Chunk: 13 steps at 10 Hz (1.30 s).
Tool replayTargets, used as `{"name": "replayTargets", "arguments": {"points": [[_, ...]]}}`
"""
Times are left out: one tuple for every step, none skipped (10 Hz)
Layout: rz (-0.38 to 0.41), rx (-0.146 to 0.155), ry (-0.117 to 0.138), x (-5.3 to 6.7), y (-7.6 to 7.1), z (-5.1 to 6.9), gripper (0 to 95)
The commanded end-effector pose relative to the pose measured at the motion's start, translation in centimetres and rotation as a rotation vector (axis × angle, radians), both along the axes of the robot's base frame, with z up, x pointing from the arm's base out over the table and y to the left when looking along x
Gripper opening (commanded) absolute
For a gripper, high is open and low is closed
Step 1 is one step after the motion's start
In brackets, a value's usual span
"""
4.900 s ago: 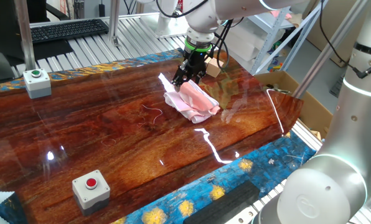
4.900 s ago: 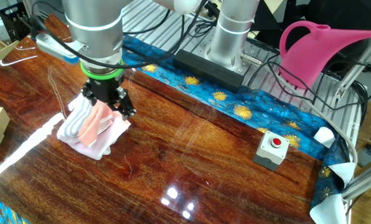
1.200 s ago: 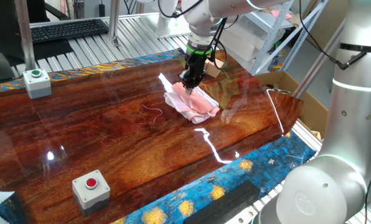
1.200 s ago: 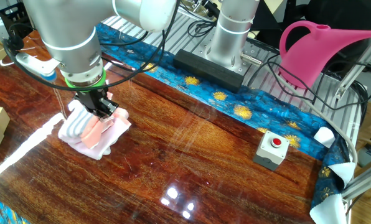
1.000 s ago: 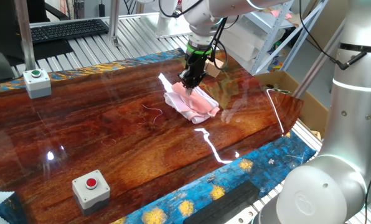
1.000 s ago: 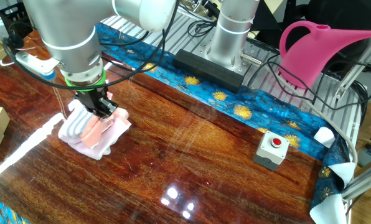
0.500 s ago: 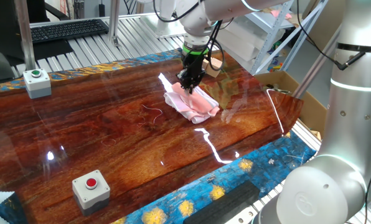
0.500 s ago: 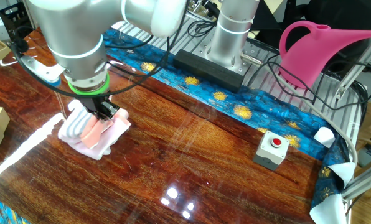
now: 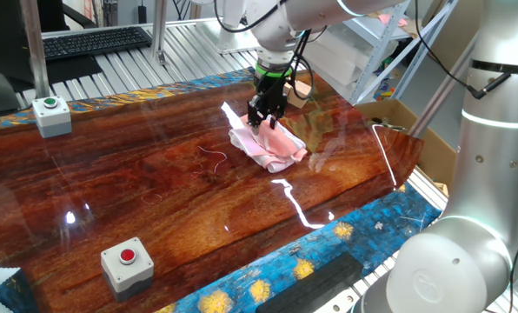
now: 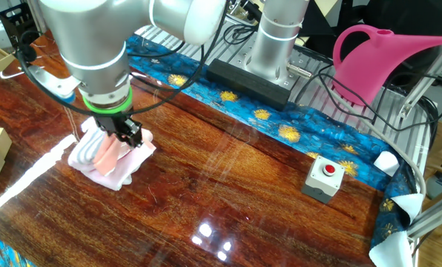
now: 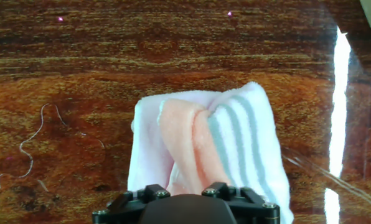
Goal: Clean the table with a cloth
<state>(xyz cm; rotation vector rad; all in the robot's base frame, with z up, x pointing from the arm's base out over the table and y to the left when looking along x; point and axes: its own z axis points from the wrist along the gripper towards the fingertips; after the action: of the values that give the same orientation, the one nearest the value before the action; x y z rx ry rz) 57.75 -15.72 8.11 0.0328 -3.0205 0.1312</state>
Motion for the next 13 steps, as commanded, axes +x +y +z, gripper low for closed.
{"name": "replayTargets", "arguments": {"points": [[0.026, -0.008, -0.002, -0.1, -0.2, 0.1, 95.0], [0.030, -0.010, -0.002, -0.1, -0.2, 0.0, 95.0], [0.032, -0.009, -0.002, -0.1, -0.2, -0.1, 95.0], [0.026, -0.009, -0.003, 0.0, -0.3, -0.2, 95.0], [0.023, -0.009, -0.004, 0.0, -0.4, -0.4, 95.0], [0.021, -0.008, -0.005, 0.2, -0.6, -0.8, 95.0], [0.016, -0.009, -0.009, 0.3, -0.8, -1.1, 95.0], [0.010, -0.010, -0.010, 0.3, -0.8, -1.4, 95.0], [-0.002, -0.011, -0.020, 0.3, -0.7, -1.7, 95.0], [-0.027, -0.013, -0.023, 0.1, -0.3, -2.0, 95.0], [-0.034, -0.013, -0.024, 0.1, -0.2, -2.3, 95.0], [-0.035, -0.013, -0.028, 0.2, -0.2, -2.6, 95.0], [-0.031, -0.015, -0.030, 0.3, -0.3, -3.0, 95.0]]}}
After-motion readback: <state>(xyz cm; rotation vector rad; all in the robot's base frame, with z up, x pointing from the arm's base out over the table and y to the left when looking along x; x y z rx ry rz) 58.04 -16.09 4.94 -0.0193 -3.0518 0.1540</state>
